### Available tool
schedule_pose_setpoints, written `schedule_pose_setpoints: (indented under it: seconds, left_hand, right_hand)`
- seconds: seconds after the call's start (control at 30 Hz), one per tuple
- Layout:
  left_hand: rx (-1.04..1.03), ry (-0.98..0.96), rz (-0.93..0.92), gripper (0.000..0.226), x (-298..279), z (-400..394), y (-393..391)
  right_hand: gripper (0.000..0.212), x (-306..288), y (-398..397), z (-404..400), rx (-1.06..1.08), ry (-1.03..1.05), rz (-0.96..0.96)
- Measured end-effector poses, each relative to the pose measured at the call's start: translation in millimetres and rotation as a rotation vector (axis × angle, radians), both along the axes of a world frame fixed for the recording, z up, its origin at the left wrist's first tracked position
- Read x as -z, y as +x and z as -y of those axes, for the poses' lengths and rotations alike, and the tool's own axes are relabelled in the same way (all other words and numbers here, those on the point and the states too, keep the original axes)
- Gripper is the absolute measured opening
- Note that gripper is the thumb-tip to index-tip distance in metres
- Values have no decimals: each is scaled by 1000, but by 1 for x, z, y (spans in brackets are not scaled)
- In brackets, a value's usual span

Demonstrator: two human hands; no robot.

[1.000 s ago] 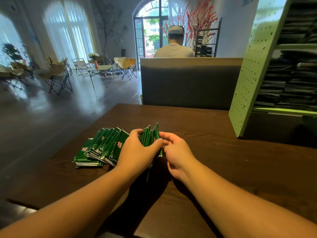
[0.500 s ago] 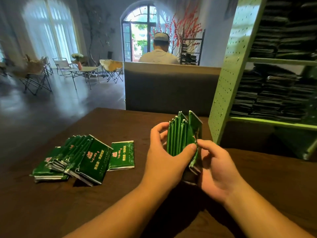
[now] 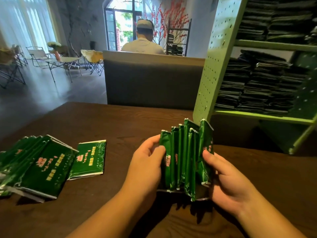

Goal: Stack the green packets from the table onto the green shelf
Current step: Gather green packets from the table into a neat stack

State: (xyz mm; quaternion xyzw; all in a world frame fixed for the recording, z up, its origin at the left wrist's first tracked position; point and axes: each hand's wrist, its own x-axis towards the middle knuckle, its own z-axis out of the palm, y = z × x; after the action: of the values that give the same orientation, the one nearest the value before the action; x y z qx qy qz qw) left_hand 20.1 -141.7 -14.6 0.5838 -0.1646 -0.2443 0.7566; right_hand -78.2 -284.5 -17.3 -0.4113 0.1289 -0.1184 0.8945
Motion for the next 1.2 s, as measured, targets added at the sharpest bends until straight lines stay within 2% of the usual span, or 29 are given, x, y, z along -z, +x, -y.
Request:
schedule_pose_setpoints:
  seconds: [0.2,0.33,0.43,0.53,0.67,0.73,0.83,0.9,0.97,1.13,1.2]
  left_hand:
    - [94,-105,-198,35,1,-6,14]
    - [64,-184,-345,36,3,-6,24]
    - [44,-226,-418,38,1,-8,27]
    - [12,-212,-437,32,3,-7,23]
    - [126,-134,-302,22,0,2,2]
    - [172,-139,-297,11,-3,3,-4]
    - [197,-249,-402,43,0,-2,5]
    - [260,-266,-402,34,0,-6,8]
    - [294,-244,-373,37,4,-5,8]
    - [237,-265,-406,29,4,-3,13]
    - [248,-280,-398,35,5,-4,15]
  right_hand:
    - [85,-1,-3,7,-28,53,60]
    - [94,4,1,10,-27,110,19]
    - [89,4,1,10,-83,150,41]
    - [85,5,2,9,-113,197,84]
    - [82,11,4,-2,-213,185,78]
    - [80,13,6,-6,-214,159,58]
    - [81,11,7,-1,-161,128,59]
    - [84,10,7,5,-100,102,28]
    - [84,8,7,7,-90,113,42]
    - [92,6,4,10,-13,136,81]
    - [91,7,3,10,-17,131,86]
